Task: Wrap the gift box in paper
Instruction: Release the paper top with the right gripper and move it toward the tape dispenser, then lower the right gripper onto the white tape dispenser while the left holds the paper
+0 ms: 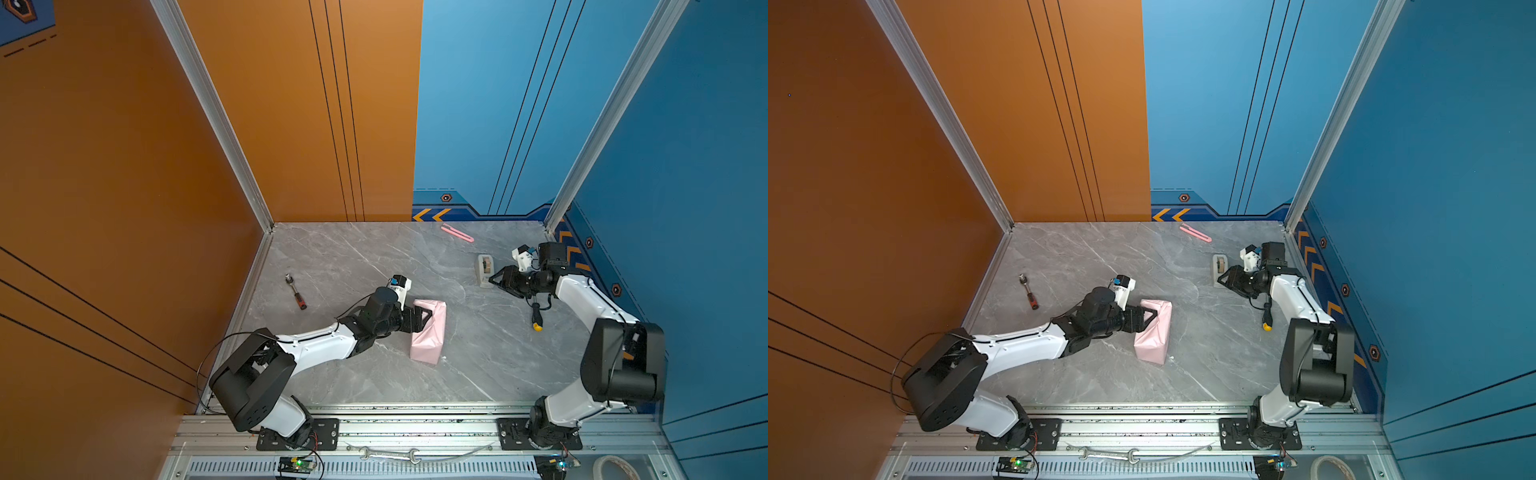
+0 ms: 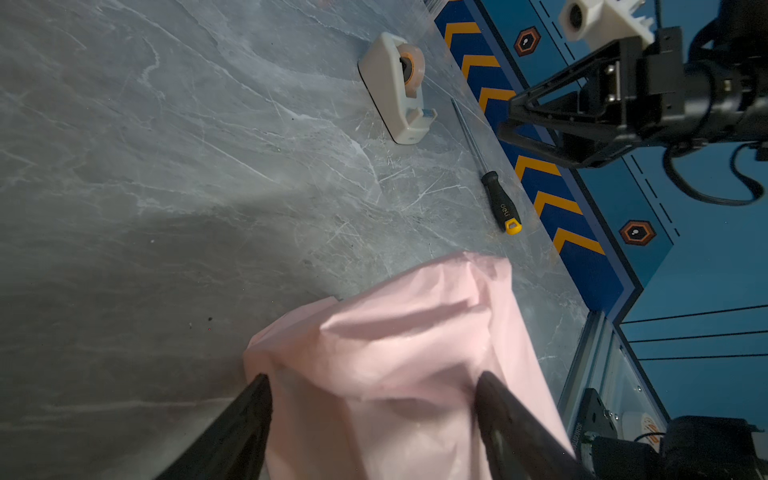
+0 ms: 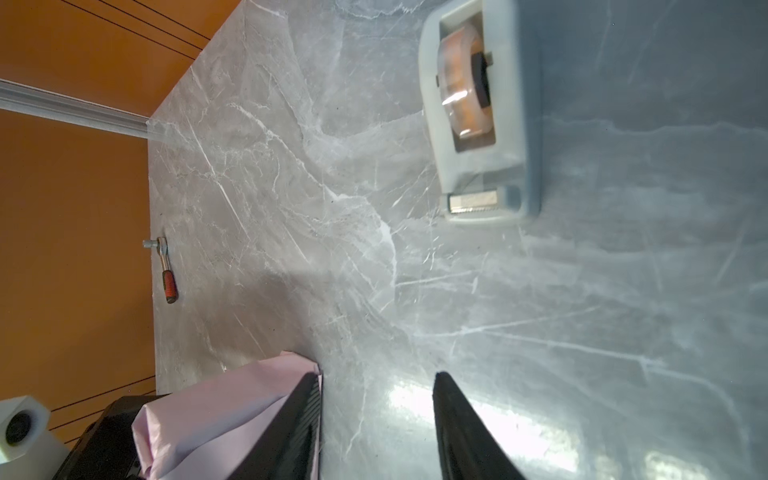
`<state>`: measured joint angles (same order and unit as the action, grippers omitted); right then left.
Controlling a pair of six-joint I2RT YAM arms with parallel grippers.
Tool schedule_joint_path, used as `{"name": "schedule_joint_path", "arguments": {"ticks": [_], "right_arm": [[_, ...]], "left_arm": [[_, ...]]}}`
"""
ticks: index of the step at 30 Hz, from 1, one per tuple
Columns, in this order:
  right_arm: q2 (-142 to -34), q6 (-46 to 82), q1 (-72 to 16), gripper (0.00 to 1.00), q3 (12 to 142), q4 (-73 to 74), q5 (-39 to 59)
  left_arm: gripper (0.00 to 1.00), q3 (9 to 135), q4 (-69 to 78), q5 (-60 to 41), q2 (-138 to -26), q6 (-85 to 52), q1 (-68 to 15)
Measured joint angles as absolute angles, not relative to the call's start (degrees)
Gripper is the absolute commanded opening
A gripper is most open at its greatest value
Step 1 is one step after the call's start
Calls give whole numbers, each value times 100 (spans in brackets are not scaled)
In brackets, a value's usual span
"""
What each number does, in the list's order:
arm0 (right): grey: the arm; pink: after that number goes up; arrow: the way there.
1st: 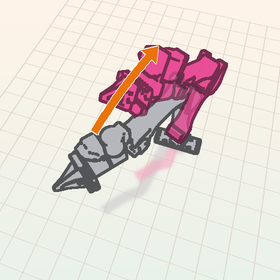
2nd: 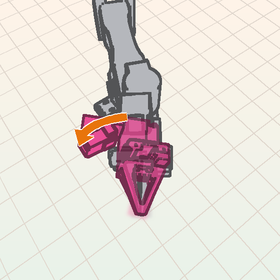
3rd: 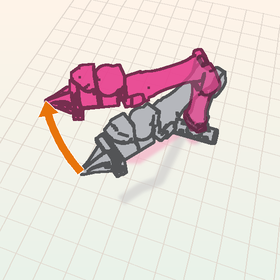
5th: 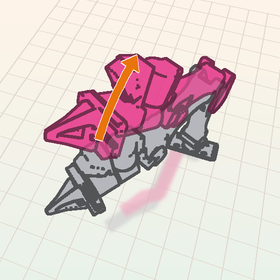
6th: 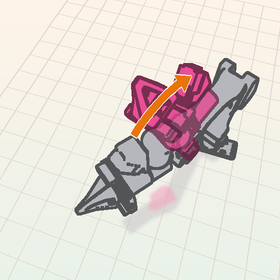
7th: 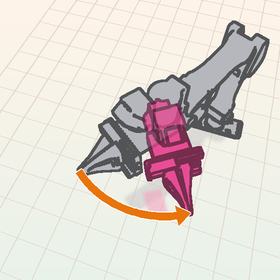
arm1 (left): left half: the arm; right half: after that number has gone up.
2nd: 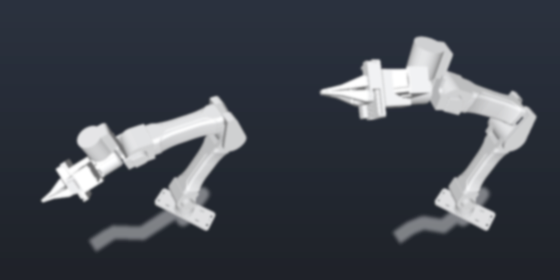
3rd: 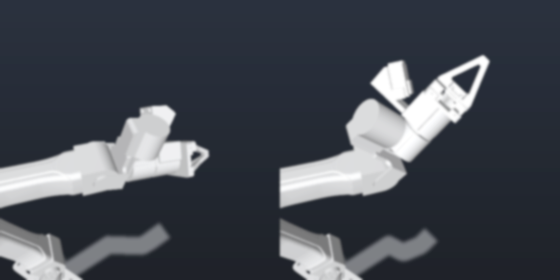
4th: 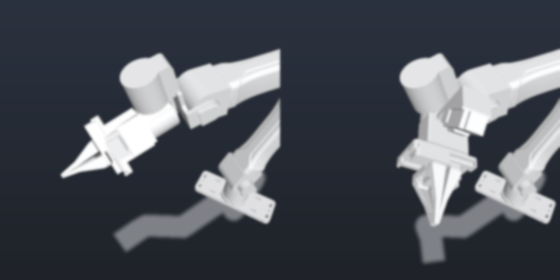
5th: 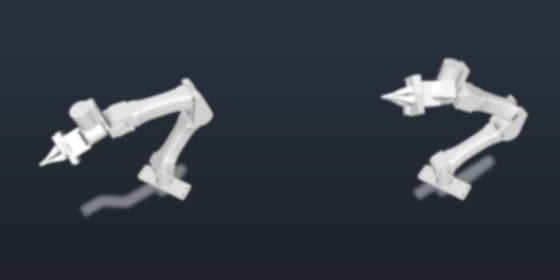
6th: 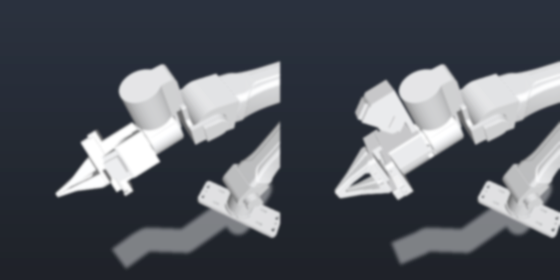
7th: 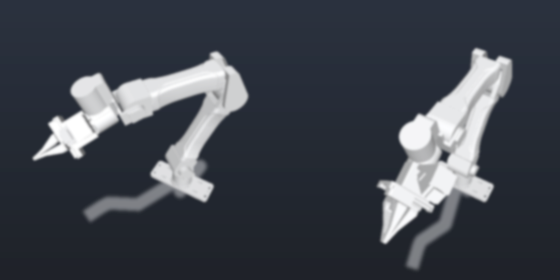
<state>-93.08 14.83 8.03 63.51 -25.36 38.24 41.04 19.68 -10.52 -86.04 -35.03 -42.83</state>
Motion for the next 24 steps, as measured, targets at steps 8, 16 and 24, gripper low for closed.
{"name": "schedule_joint_path", "arguments": {"ticks": [8,16,24], "right_arm": [[-10532,1109,1107,49,7046,-1857,4388],[-11365,910,1114,49,7507,-1688,4720],[-11719,720,1170,45,7850,-1730,4943]], "left_arm": [[77,4106,1962,-1046,-8602,-3496,-4283],[77,4112,1949,-1044,-8602,-3498,-4283],[77,4119,1922,-1007,-8591,-3498,-4289]]}}
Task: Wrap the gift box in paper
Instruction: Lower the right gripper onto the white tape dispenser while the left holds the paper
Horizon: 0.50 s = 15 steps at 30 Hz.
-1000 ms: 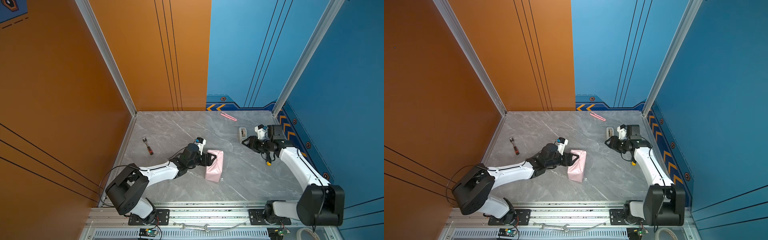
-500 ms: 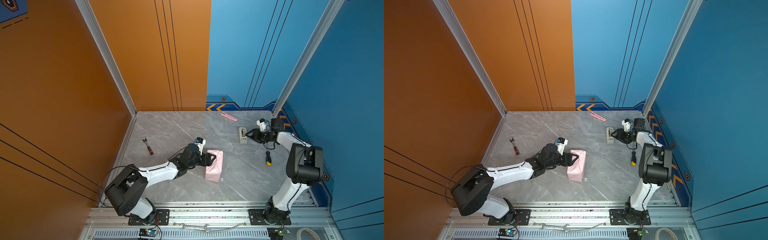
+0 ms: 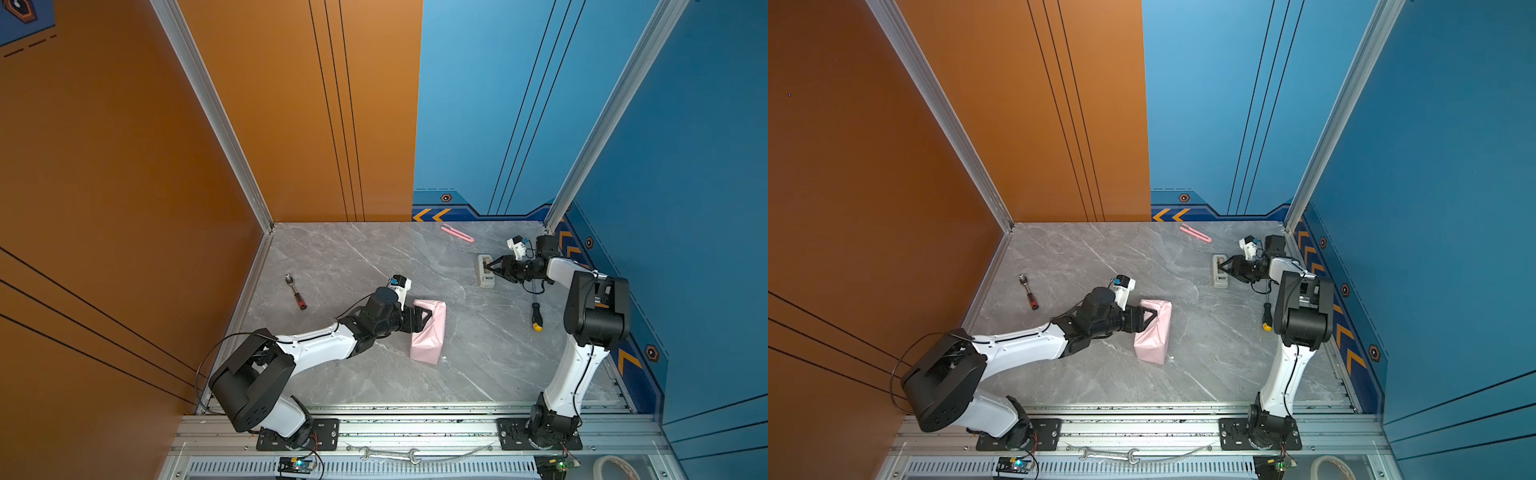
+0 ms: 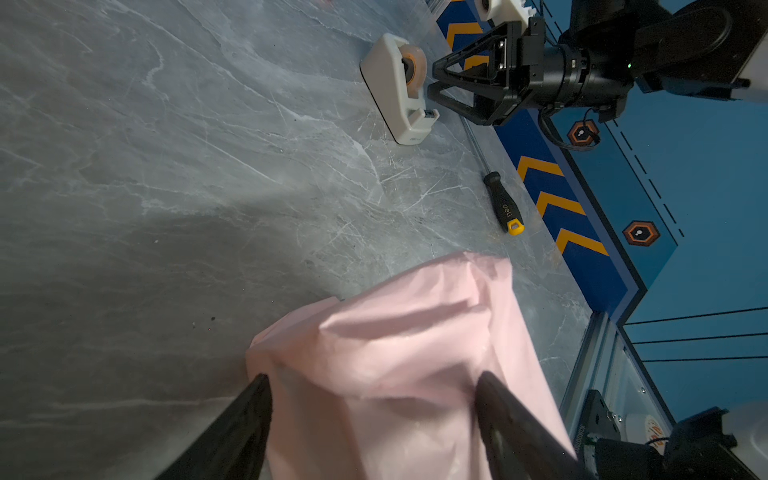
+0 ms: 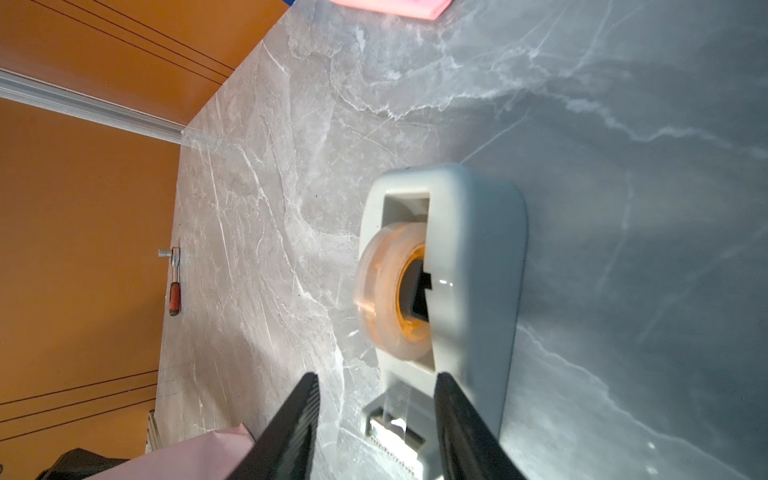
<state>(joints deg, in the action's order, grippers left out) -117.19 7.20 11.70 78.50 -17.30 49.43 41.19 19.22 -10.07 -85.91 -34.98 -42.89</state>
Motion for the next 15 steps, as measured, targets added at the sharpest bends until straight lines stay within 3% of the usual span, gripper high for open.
{"name": "schedule_joint_path", "arguments": {"ticks": [15], "right_arm": [[-12049,215,1168,46,8213,-2467,5194]], "left_arm": [[77,4136,1883,-1000,-8591,-3498,-4294]]}}
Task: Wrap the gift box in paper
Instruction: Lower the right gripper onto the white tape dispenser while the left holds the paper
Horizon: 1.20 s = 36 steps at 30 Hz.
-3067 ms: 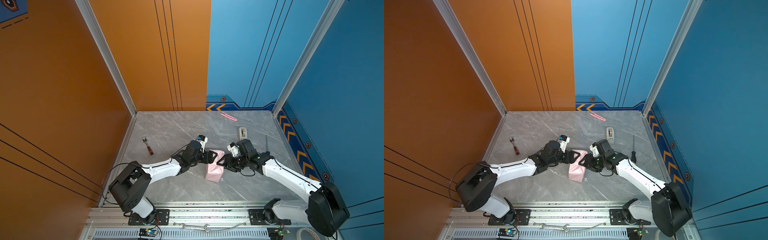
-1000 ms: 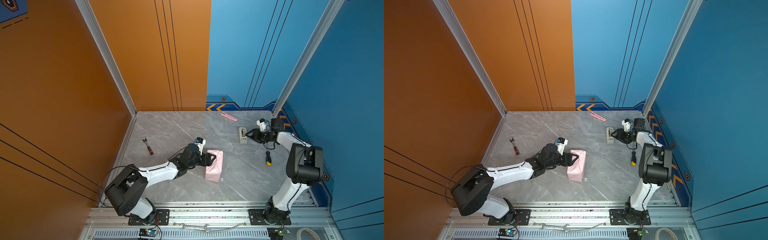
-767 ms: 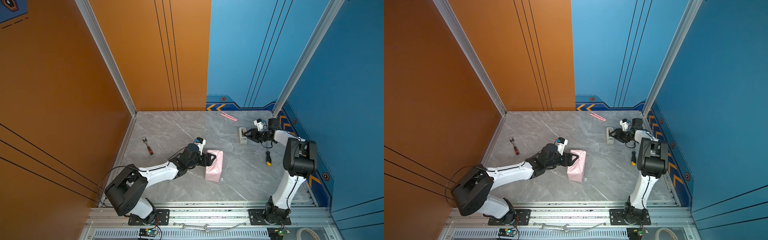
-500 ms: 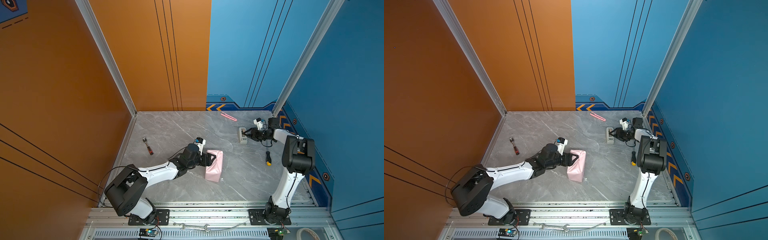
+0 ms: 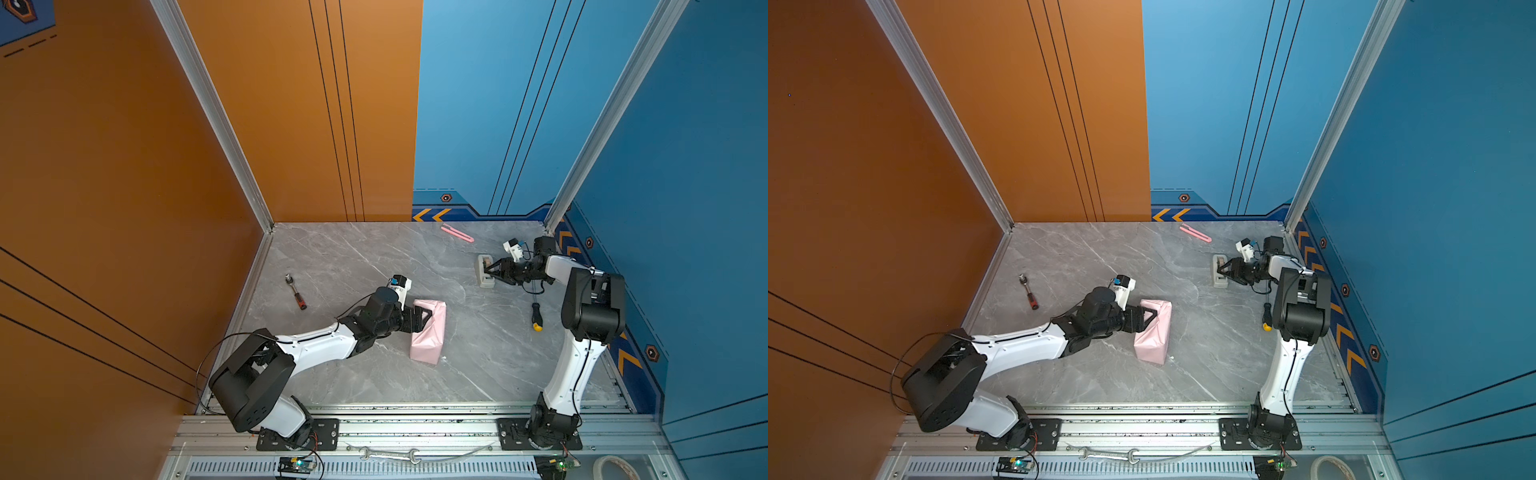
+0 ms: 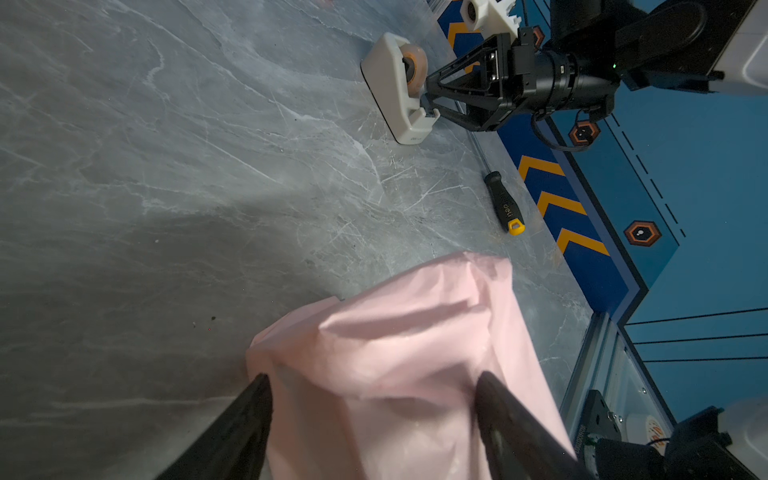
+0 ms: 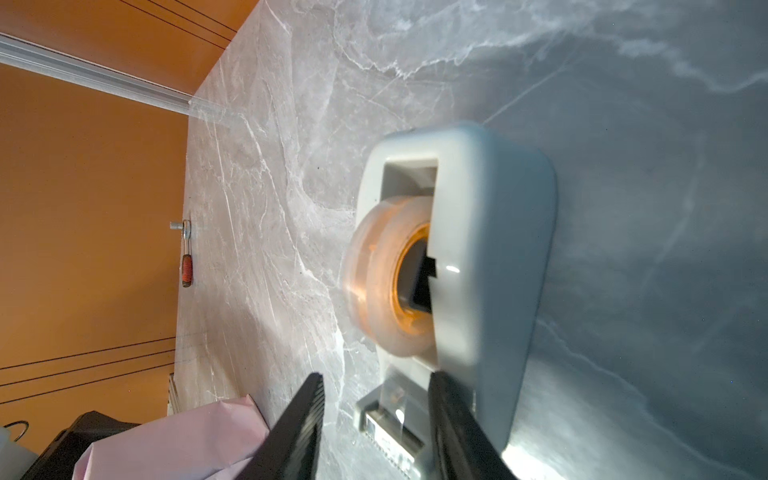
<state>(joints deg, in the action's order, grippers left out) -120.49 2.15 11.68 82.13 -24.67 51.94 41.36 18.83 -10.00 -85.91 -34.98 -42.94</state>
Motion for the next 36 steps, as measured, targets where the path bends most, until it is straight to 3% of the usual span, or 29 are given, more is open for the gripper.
{"name": "schedule_joint_path", "arguments": {"ticks": [36], "right_arm": [[-12923,-21,1291,29,9240,-3507,6117]], "left_arm": [[76,4136,1859,-902,-8560,-3496,-4320]]}}
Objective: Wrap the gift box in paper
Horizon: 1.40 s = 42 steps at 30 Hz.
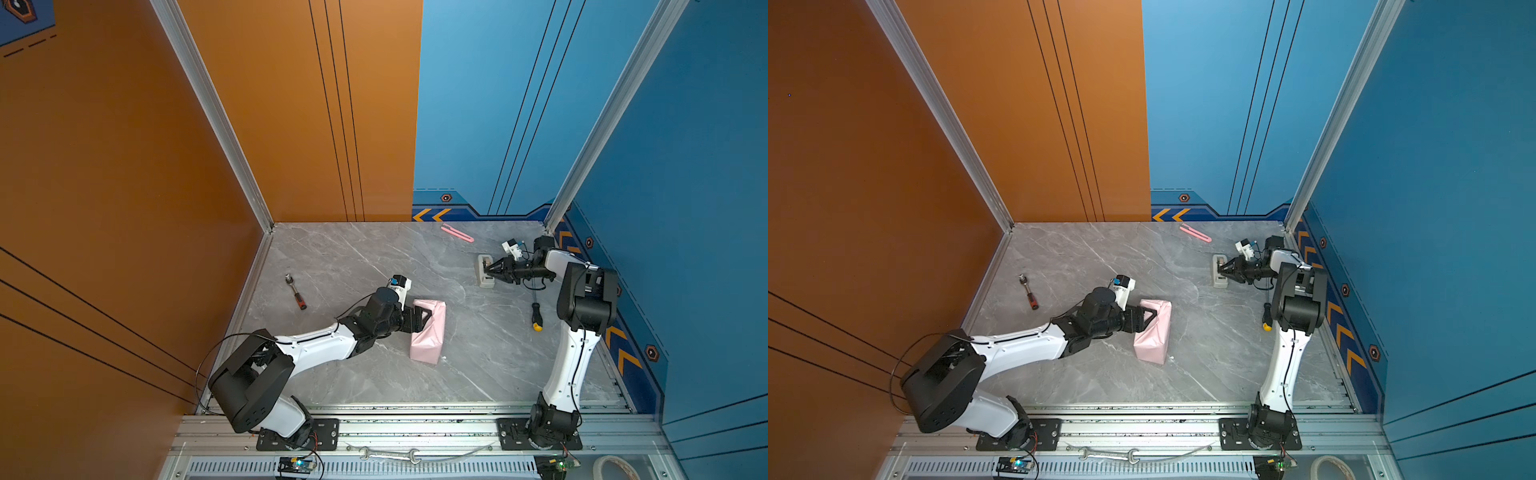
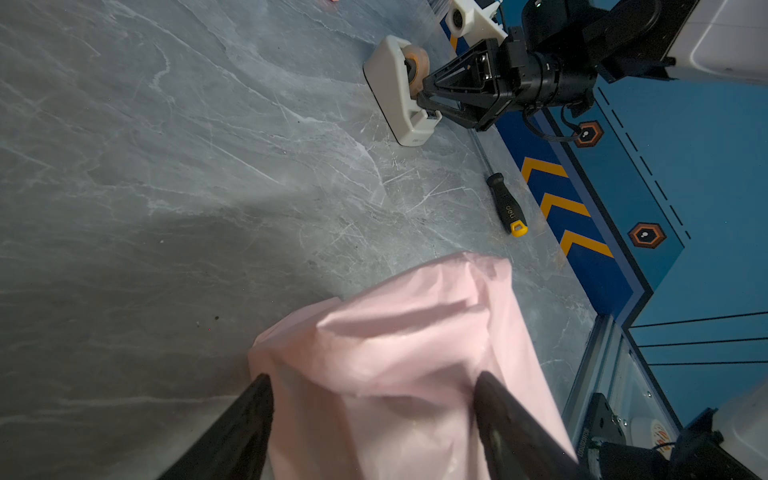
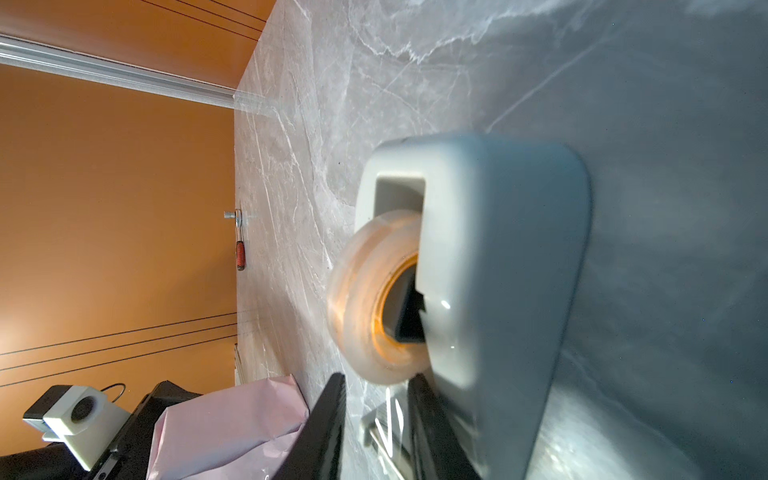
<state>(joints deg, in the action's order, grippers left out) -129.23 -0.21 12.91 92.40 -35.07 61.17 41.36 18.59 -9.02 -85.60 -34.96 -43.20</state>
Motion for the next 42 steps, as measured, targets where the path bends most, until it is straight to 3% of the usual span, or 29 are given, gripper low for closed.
{"name": "schedule_joint_path", "arguments": {"ticks": [10,18,42], "right_arm": [[-13052,-23,1313,16,9371,-3667,6163],[-13050,43,1317,1,9371,-3669,6090],[-11749,1472,1245,0,8300,-2958,6123]], "left_arm": [[76,4136,1852,-897,-8552,-3494,-4320],[75,4130,1833,-860,-8525,-3492,-4320],[75,4018,1774,-637,-8331,-3472,-4320]]}}
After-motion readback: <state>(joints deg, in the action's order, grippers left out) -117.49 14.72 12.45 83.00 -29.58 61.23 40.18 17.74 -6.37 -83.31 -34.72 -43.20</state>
